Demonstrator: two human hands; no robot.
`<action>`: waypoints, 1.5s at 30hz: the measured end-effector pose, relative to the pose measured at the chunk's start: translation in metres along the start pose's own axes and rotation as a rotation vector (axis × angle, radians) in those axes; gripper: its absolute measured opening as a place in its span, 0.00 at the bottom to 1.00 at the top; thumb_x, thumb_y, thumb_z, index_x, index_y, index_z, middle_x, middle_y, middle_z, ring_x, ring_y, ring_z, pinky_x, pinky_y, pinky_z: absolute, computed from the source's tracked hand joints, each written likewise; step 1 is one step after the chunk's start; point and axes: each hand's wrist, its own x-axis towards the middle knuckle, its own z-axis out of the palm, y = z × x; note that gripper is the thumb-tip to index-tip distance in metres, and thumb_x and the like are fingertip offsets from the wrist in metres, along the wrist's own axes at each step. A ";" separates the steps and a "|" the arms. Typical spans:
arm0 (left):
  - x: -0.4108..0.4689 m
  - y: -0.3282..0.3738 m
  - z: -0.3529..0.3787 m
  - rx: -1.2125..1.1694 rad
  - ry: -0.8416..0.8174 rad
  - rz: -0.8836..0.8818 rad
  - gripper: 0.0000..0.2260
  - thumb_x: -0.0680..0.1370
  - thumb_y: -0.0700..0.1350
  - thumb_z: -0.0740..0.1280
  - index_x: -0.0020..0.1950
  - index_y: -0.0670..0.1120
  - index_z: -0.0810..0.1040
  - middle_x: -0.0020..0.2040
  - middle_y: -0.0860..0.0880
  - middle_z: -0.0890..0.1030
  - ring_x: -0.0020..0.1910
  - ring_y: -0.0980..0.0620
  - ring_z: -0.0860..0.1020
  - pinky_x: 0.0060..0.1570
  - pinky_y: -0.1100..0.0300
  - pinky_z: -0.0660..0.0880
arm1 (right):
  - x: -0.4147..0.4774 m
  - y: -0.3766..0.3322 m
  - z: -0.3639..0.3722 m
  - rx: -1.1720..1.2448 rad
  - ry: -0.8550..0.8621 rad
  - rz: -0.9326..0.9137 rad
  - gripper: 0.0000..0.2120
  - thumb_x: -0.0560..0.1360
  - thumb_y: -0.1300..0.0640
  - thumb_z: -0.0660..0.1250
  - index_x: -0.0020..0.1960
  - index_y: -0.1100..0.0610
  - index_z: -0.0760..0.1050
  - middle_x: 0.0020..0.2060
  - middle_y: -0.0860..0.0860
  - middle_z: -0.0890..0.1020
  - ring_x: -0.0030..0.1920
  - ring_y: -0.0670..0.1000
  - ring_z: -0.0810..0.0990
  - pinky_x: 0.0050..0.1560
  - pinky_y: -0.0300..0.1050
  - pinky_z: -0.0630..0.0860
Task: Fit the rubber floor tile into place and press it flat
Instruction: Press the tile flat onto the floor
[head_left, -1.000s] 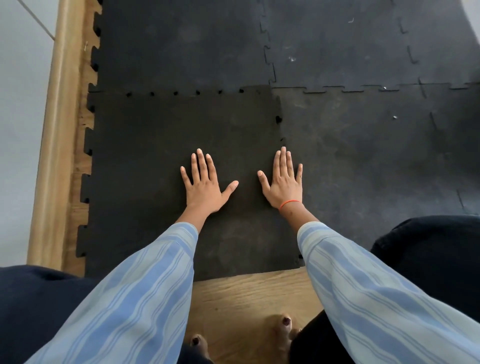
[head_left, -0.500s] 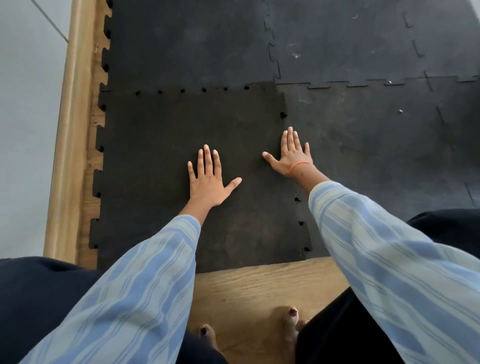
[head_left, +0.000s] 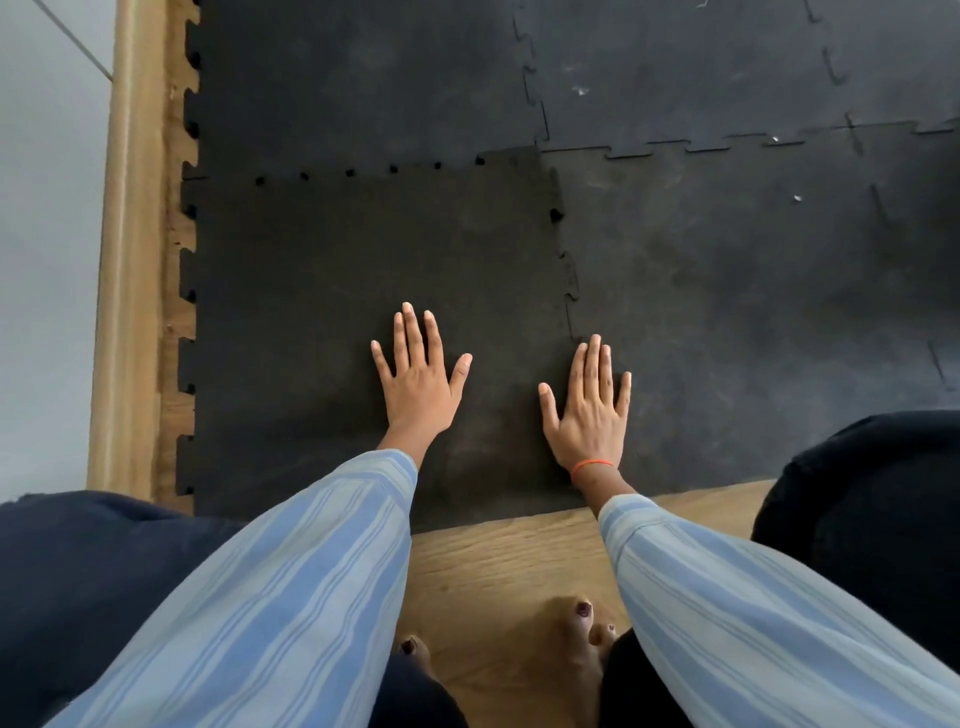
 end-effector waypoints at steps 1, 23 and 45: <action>0.000 0.000 0.000 -0.001 -0.012 -0.001 0.34 0.80 0.63 0.42 0.78 0.41 0.47 0.79 0.38 0.47 0.78 0.41 0.48 0.72 0.37 0.48 | 0.000 -0.001 0.000 0.002 -0.005 0.001 0.36 0.78 0.37 0.43 0.78 0.58 0.46 0.78 0.52 0.48 0.78 0.51 0.45 0.76 0.56 0.41; 0.018 0.000 -0.009 0.002 -0.072 0.025 0.36 0.78 0.65 0.42 0.78 0.45 0.41 0.79 0.41 0.40 0.78 0.45 0.42 0.72 0.39 0.43 | 0.057 -0.026 -0.007 0.021 -0.004 -0.038 0.35 0.77 0.39 0.38 0.78 0.58 0.45 0.78 0.53 0.47 0.78 0.50 0.44 0.77 0.54 0.41; 0.181 -0.015 -0.036 0.022 -0.001 0.040 0.36 0.75 0.71 0.41 0.78 0.54 0.36 0.78 0.49 0.35 0.77 0.49 0.36 0.71 0.38 0.36 | 0.236 -0.069 -0.027 -0.011 0.048 -0.277 0.35 0.79 0.37 0.47 0.78 0.56 0.44 0.79 0.51 0.47 0.78 0.50 0.43 0.77 0.53 0.40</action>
